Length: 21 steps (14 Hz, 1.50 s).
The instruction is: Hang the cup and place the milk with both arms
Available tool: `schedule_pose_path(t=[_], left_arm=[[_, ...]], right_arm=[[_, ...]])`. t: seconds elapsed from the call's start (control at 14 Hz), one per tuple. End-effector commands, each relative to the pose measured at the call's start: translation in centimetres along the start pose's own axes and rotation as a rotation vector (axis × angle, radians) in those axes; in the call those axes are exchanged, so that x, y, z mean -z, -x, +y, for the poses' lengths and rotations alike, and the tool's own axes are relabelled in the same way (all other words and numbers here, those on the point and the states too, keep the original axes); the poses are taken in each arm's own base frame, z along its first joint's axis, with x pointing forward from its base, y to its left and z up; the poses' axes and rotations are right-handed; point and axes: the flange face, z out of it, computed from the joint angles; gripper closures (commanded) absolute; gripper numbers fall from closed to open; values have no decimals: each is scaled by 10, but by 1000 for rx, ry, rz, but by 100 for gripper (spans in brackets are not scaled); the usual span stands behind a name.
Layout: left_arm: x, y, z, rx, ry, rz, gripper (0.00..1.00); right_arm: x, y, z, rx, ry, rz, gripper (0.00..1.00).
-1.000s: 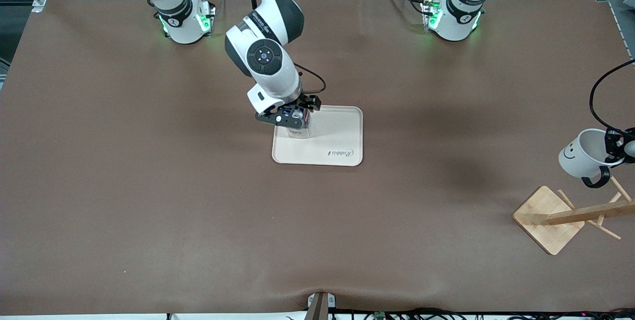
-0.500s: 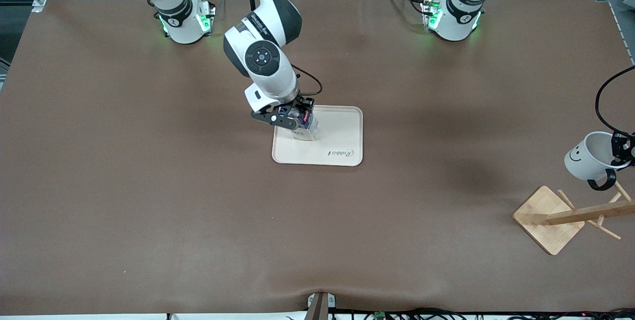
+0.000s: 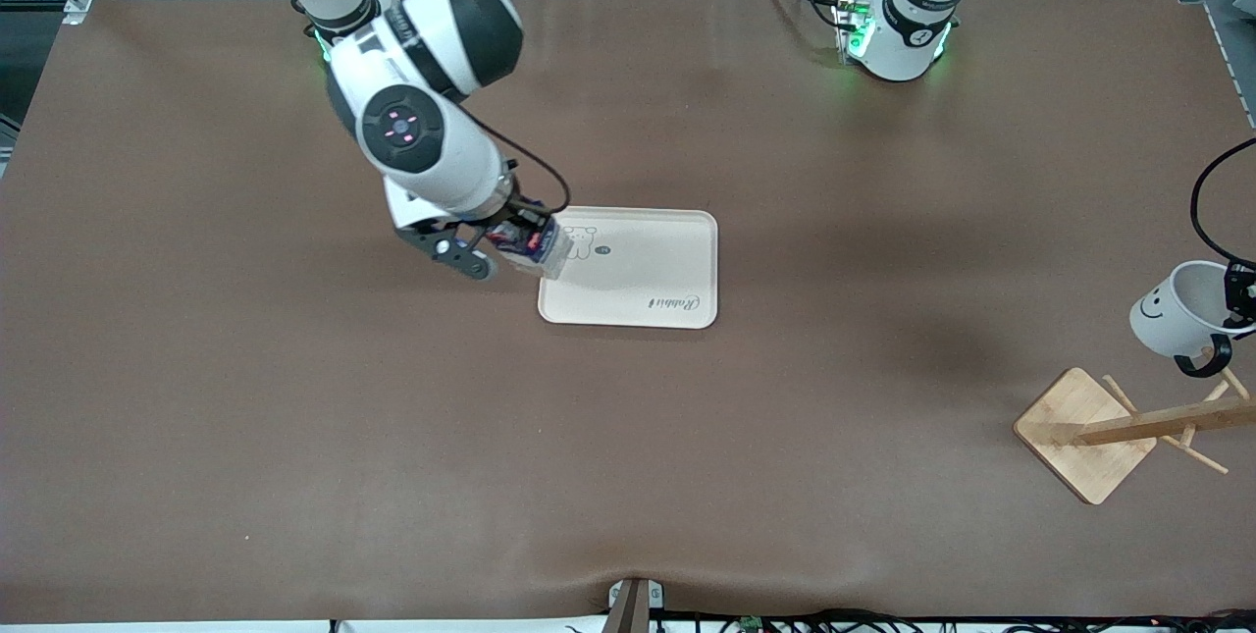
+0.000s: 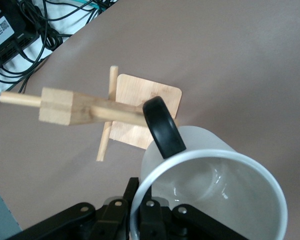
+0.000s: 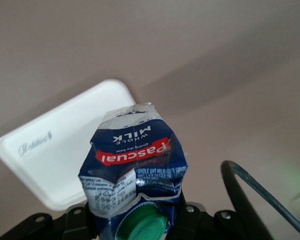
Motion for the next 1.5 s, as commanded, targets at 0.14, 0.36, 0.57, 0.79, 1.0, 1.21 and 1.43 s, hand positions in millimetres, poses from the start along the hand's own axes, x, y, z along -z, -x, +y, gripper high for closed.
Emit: schedule_pose_path(t=[0.14, 0.36, 0.57, 0.79, 1.0, 1.21, 1.43], left_arm=[[-7, 2, -14, 2, 15, 15, 100], [-9, -3, -11, 83, 51, 53, 19], [-4, -11, -4, 112, 62, 74, 0], [-1, -16, 2, 152, 67, 67, 0], [12, -30, 25, 208, 103, 43, 0], [25, -46, 50, 296, 132, 15, 0], [43, -68, 87, 368, 106, -48, 0]], right_arm=[[25, -62, 72, 83, 116, 64, 100], [29, -121, 138, 209, 109, 23, 100], [15, -181, 213, 288, 122, -15, 100], [-6, -209, 257, 310, 100, -11, 100], [-39, -235, 308, 325, 108, 21, 100], [-68, -230, 332, 326, 89, 42, 100], [-77, -234, 343, 308, 81, 48, 100]])
